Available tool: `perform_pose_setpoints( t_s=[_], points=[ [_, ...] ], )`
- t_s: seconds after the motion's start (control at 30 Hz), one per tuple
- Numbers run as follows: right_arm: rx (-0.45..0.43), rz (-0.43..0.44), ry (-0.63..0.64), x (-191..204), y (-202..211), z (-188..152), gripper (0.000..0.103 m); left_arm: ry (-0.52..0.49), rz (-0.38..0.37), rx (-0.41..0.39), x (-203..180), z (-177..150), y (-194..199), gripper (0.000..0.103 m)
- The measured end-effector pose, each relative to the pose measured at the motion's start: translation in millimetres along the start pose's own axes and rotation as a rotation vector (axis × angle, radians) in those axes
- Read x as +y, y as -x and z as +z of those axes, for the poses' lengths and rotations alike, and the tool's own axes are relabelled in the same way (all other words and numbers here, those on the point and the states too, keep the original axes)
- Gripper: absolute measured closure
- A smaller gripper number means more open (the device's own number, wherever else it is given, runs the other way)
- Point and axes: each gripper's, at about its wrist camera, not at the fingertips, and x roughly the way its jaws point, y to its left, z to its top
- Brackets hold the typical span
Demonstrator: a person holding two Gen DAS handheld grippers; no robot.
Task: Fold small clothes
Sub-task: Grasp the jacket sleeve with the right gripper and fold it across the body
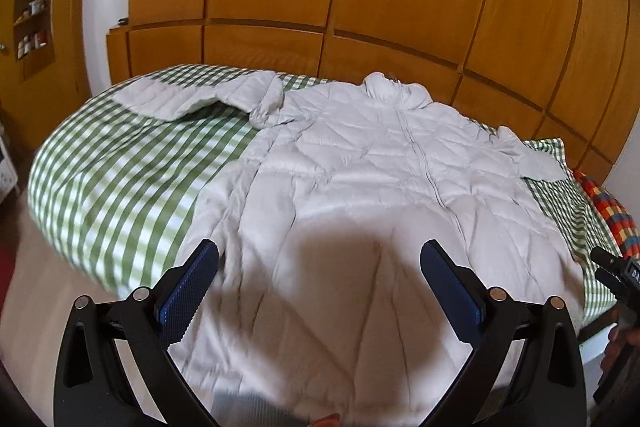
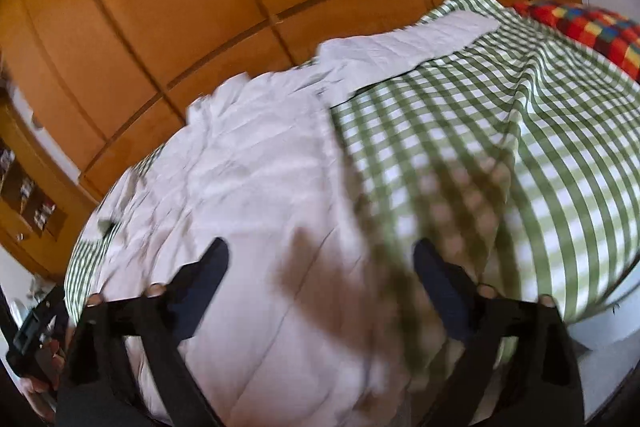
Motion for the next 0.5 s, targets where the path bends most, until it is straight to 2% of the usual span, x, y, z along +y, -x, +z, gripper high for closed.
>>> perform_pose_setpoints(
  t_s=[0.03, 0.17, 0.27, 0.3, 0.37, 0.43, 0.5],
  points=[
    [0.002, -0.009, -0.024, -10.3, -8.7, 13.1, 0.027, 0.001, 0.006, -0.004, -0.5, 5.5, -6.3, 0.003],
    [-0.02, 0.001, -0.144, -49.9, -36.0, 58.9, 0.036, -0.037, 0.055, -0.003, -8.2, 37.4, -41.3, 0.003],
    [-0.024, 0.022, -0.246, -85.0, -60.9, 91.3, 0.042, -0.079, 0.047, 0.004, -15.8, 61.2, -68.2, 0.003],
    [-0.028, 0.027, -0.278, -95.7, -69.4, 101.9, 0.045, -0.088, 0.065, 0.004, -17.9, 69.0, -77.7, 0.003],
    [-0.04, 0.04, -0.334, -114.3, -82.5, 118.0, 0.049, -0.085, 0.099, -0.005, -19.8, 82.6, -95.8, 0.003],
    [-0.057, 0.044, -0.408, -136.2, -98.5, 136.1, 0.055, -0.066, 0.104, -0.015, -19.5, 94.1, -116.7, 0.003],
    [-0.067, 0.027, -0.457, -155.4, -113.5, 153.1, 0.056, -0.044, 0.09, -0.01, -17.5, 99.3, -134.3, 0.003]
  ],
)
